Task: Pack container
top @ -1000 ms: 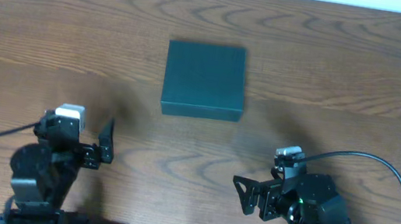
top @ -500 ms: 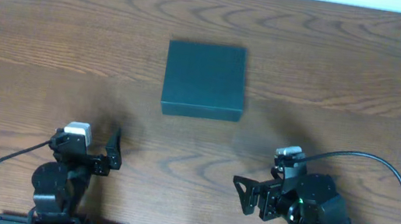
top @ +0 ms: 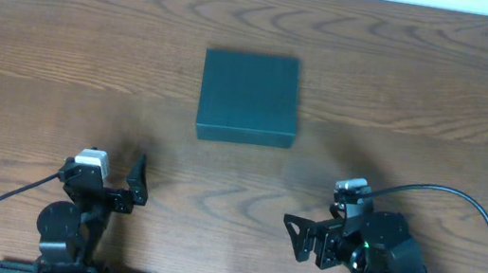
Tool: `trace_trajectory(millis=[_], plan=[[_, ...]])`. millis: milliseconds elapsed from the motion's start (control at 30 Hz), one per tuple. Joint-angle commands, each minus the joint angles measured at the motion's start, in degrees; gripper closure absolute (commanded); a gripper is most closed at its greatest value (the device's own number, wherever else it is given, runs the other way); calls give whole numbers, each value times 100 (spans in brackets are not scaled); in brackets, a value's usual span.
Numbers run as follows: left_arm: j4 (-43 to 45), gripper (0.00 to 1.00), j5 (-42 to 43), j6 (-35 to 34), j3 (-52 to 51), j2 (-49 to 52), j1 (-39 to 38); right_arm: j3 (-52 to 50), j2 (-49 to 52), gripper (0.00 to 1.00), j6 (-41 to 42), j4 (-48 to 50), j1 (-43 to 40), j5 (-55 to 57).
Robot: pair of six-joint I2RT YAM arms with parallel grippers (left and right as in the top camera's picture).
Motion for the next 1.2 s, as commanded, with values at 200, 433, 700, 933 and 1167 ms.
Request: trace_trajectory(millis=[200,433,700,933,1167], plan=[[-2,5,2,-39,-140,-44,9,2,-20,1,-44,11,-26,59],[-2,5,2,-39,-140,-44,9,2,-20,1,-44,11,-26,59],[-2,5,2,-39,-140,-44,9,-133,-577,1,-1779,-411,-160,518],[-2,5,2,-39,-140,-44,9,-1108,-1912,1,-2028,-348,-748,1211],[-2,5,2,-39,-140,-44,9,-1884,-2527,1,-2011,-170,-761,1150]])
